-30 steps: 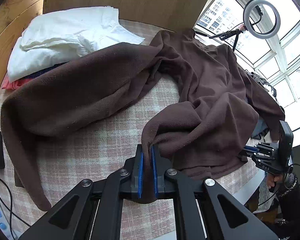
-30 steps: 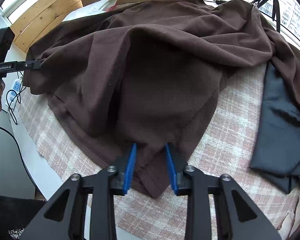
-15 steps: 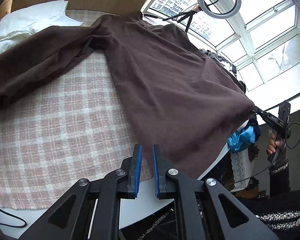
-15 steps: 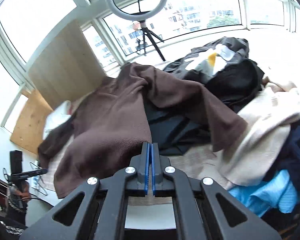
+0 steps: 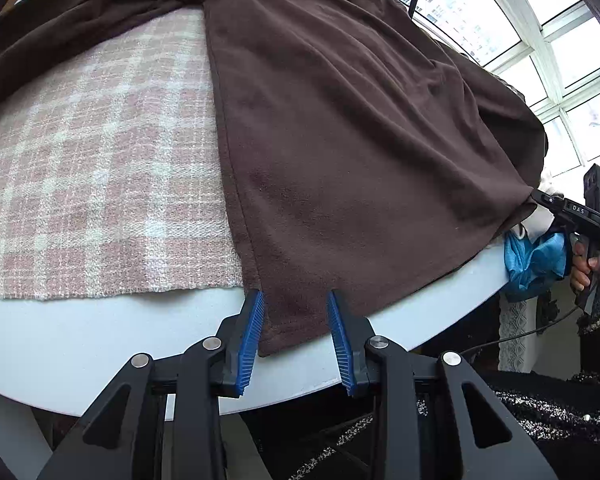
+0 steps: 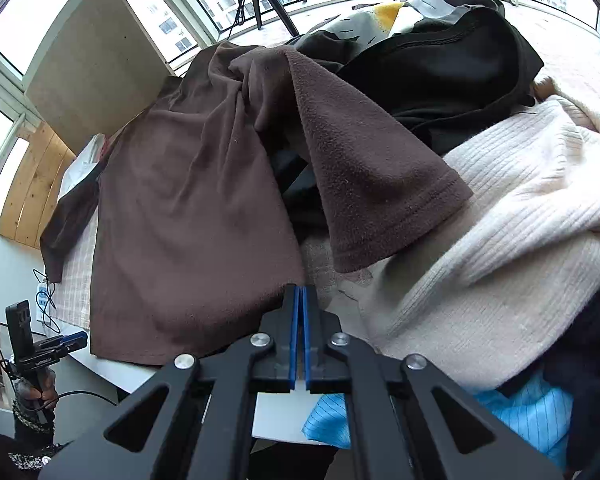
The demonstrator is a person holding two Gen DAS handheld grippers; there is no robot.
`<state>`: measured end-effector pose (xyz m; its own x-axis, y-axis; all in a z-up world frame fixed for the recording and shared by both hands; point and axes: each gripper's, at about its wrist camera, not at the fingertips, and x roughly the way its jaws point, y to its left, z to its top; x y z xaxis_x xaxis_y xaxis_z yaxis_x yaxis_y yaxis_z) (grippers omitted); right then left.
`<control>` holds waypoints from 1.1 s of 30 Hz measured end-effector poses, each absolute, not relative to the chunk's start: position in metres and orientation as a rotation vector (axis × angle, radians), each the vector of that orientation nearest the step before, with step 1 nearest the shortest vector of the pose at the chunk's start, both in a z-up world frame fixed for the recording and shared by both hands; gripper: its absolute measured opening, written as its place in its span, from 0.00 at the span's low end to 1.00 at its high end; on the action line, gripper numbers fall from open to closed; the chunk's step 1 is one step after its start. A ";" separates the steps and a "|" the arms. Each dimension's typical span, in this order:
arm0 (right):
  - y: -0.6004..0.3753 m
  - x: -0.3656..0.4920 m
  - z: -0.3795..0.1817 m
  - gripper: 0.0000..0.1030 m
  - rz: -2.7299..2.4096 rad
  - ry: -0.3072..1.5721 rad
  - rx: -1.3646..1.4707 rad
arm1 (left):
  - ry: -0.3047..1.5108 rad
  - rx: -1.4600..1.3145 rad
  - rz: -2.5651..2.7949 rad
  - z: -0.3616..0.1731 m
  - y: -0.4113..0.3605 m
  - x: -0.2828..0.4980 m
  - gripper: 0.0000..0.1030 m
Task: Fold clothes
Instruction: 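Pull the hem of the brown top toward the bed edge and release, then grasp the hem of the brown top with the left gripper and pull it straight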
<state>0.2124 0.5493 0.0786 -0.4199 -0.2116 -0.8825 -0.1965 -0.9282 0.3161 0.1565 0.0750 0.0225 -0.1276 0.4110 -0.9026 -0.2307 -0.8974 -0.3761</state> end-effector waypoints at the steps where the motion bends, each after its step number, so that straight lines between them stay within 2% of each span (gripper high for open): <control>1: 0.550 0.213 0.078 0.02 -2.564 -0.570 1.682 | -0.192 -1.743 2.084 0.020 0.078 0.156 0.30; 3: 0.550 0.213 0.079 0.02 -2.549 -0.541 1.670 | -0.173 -1.727 2.122 0.019 0.085 0.157 0.25; 4: 0.551 0.214 0.080 0.02 -2.542 -0.534 1.663 | -0.166 -1.714 2.139 0.019 0.087 0.157 0.17; 5: 0.552 0.214 0.081 0.02 -2.535 -0.526 1.656 | -0.171 -1.705 2.149 0.020 0.088 0.157 0.01; 9: 0.557 0.217 0.079 0.02 -2.504 -0.508 1.647 | -0.301 -1.630 2.191 0.039 0.074 0.159 0.00; 14: 0.547 0.220 0.080 0.02 -2.432 -0.558 1.586 | -0.463 -1.513 2.288 0.092 0.021 0.171 0.00; 20: 0.539 0.221 0.072 0.02 -2.471 -0.457 1.632 | -0.467 -1.615 2.267 0.068 0.019 0.171 0.00; 22: 0.543 0.223 0.071 0.02 -2.481 -0.451 1.643 | -0.409 -1.643 2.252 0.055 0.037 0.170 0.13; 23: 0.544 0.224 0.071 0.02 -2.483 -0.449 1.644 | -0.358 -1.661 2.254 0.051 0.046 0.171 0.27; 24: 0.544 0.225 0.071 0.02 -2.484 -0.446 1.643 | -0.305 -1.679 2.256 0.046 0.054 0.171 0.34; 28: 0.544 0.227 0.073 0.02 -2.491 -0.422 1.637 | -0.180 -1.736 2.233 0.028 0.082 0.172 0.34; 31: 0.543 0.228 0.072 0.02 -2.492 -0.408 1.638 | -0.109 -1.750 2.237 0.021 0.092 0.173 0.27; 32: 0.543 0.228 0.072 0.02 -2.492 -0.402 1.638 | -0.087 -1.752 2.237 0.019 0.095 0.173 0.08; 33: 0.543 0.228 0.071 0.02 -2.492 -0.399 1.638 | -0.074 -1.751 2.238 0.017 0.095 0.174 0.00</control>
